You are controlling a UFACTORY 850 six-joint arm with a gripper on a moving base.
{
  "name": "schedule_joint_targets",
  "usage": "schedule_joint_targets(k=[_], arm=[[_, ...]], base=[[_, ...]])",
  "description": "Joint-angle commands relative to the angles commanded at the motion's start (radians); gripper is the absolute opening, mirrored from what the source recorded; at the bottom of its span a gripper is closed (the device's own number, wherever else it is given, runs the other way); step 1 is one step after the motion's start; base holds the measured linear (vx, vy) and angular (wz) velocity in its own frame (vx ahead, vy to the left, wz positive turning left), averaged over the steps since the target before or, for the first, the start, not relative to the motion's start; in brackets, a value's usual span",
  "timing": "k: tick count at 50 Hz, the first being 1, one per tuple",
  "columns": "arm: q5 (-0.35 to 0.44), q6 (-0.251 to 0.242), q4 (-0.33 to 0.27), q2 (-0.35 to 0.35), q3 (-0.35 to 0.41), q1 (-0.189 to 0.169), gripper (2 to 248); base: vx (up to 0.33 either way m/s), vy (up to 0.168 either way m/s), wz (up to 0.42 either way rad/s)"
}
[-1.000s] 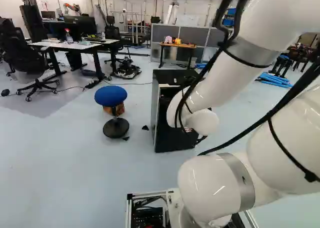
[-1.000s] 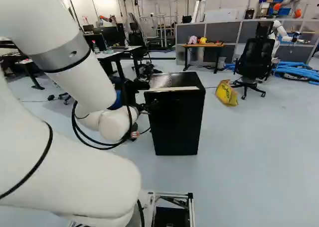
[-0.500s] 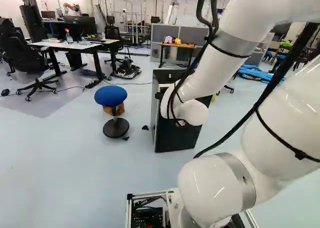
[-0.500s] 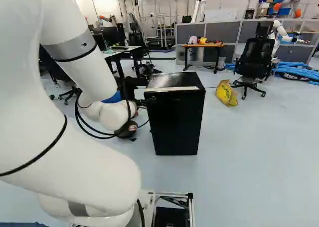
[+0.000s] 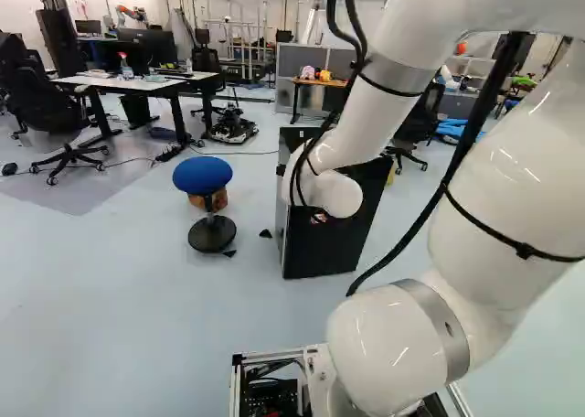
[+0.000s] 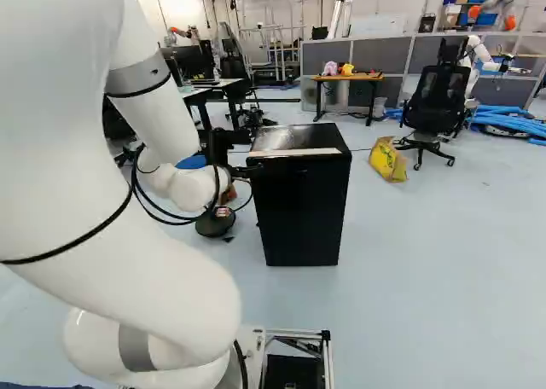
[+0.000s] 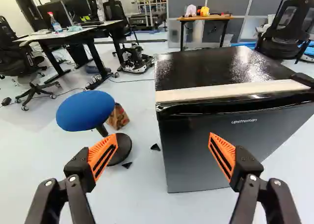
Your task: Grab a drink from the fridge
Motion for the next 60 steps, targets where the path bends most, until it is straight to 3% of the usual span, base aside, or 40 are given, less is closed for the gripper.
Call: schedule_joint_targets(k=[24,60], arm=[[0.054,0.0,0.092,-0.132,-0.073,0.044,247],[0.204,0.0,0.241,-0.296,-0.158,0.121,247]], base=[[0.0,0.0,0.0],[0.0,0.0,0.0]])
